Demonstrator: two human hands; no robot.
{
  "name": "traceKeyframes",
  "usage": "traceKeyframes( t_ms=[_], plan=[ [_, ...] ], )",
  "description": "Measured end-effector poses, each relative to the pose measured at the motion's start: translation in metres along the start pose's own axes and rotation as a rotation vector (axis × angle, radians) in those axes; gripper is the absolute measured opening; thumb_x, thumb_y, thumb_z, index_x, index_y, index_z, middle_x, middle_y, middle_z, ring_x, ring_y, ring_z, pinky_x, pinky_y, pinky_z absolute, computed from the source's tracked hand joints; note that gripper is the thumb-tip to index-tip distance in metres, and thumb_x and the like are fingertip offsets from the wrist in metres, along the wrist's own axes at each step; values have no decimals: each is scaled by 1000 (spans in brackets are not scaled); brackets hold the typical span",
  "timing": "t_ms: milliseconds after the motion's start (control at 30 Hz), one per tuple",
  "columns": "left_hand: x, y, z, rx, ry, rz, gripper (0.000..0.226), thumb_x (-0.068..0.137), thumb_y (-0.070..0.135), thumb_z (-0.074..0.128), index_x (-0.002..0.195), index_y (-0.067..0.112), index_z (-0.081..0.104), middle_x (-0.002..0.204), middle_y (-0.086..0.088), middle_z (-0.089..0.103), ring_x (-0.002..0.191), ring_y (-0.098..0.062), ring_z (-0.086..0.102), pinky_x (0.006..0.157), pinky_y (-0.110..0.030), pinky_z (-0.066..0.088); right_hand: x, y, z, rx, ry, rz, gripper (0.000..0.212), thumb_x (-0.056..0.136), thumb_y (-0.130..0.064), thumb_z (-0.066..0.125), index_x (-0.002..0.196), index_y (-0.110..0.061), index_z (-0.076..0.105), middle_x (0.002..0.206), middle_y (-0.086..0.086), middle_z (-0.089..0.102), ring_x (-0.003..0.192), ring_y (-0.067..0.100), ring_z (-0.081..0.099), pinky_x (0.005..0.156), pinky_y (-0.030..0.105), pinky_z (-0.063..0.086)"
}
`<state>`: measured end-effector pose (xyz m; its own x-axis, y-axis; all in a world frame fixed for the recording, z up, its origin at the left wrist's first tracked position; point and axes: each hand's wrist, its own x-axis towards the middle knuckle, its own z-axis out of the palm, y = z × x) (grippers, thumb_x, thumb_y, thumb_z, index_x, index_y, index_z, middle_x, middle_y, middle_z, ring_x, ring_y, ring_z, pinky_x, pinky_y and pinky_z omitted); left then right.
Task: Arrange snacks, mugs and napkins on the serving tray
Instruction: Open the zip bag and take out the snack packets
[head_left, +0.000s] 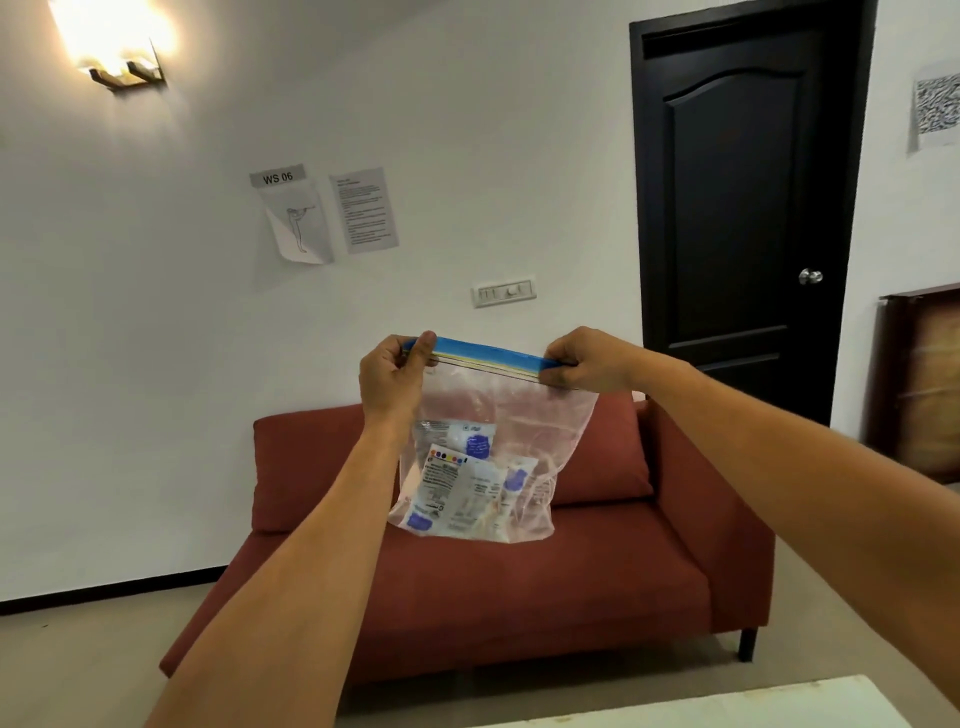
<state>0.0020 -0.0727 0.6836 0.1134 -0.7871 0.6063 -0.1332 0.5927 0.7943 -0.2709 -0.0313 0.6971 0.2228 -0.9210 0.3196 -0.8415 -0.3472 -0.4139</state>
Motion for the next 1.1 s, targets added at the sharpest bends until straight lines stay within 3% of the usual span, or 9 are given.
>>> traceKeyframes(
  t_ms=[200, 300, 400, 500, 633, 733, 900, 1033, 1100],
  plan=[
    [-2, -11, -10, 10, 51, -68, 17, 93, 38, 71, 82, 25, 68, 73, 4, 72, 54, 5, 60, 65, -22, 50, -24, 43, -7, 81, 60, 97, 21, 92, -24, 69, 84, -43, 71, 84, -17, 76, 79, 0, 70, 72, 16, 50],
    [-8, -19, -16, 17, -11, -142, 23, 95, 32, 70, 79, 16, 71, 70, 1, 70, 58, -2, 61, 62, -23, 50, -24, 40, -13, 19, 99, 59, 24, 93, -23, 68, 83, -45, 70, 79, -31, 70, 81, -13, 64, 72, 15, 46],
    [-7, -15, -13, 168, -273, -110, 25, 93, 30, 72, 77, 11, 77, 75, -6, 75, 68, -14, 65, 67, -33, 50, -23, 30, -26, -54, 97, -19, 16, 89, -23, 68, 86, -37, 73, 77, -33, 69, 77, -10, 63, 67, 13, 42],
    [-19, 8, 8, 271, -625, -93, 37, 83, 60, 72, 85, 24, 81, 83, 6, 79, 64, -13, 73, 56, -24, 49, -17, 13, -31, -147, 53, -99, 14, 86, -25, 68, 85, -39, 71, 72, -31, 68, 71, -9, 62, 64, 13, 40],
    [-37, 23, 52, 337, -779, -57, 31, 86, 55, 71, 93, 27, 82, 86, 10, 79, 75, -7, 73, 68, -22, 55, -8, -6, -19, -244, 7, -174, 10, 84, -21, 73, 87, -30, 74, 73, -20, 68, 69, -4, 62, 65, 16, 42],
    [-42, 24, 74, 489, -769, -21, 42, 95, 41, 66, 77, 3, 71, 65, -5, 62, 59, -20, 55, 63, -35, 44, -9, -13, -18, -252, -25, -165, 12, 85, -18, 73, 87, -29, 75, 73, -21, 65, 70, -1, 60, 65, 16, 43],
    [-43, 20, 83, 545, -562, -30, 23, 90, 34, 72, 85, 14, 81, 72, -7, 72, 61, -17, 58, 60, -32, 46, -19, -10, -11, -121, 139, -101, 18, 83, -25, 78, 99, -21, 73, 91, -8, 70, 82, 10, 64, 74, 26, 52],
    [-48, 16, 89, 529, -422, -119, 34, 84, 37, 76, 71, 5, 77, 63, -15, 67, 56, -20, 57, 57, -35, 44, -21, -8, 17, -3, 329, 217, 38, 77, -51, 79, 89, -19, 65, 80, -5, 66, 77, 16, 64, 64, 29, 51],
    [-52, 14, 93, 476, -359, -171, 33, 83, 35, 76, 69, 5, 76, 63, -13, 69, 56, -19, 60, 55, -34, 46, -18, -8, 29, 171, 284, 378, 48, 77, -59, 76, 84, -11, 71, 73, 2, 70, 64, 15, 64, 55, 27, 53]
  ],
)
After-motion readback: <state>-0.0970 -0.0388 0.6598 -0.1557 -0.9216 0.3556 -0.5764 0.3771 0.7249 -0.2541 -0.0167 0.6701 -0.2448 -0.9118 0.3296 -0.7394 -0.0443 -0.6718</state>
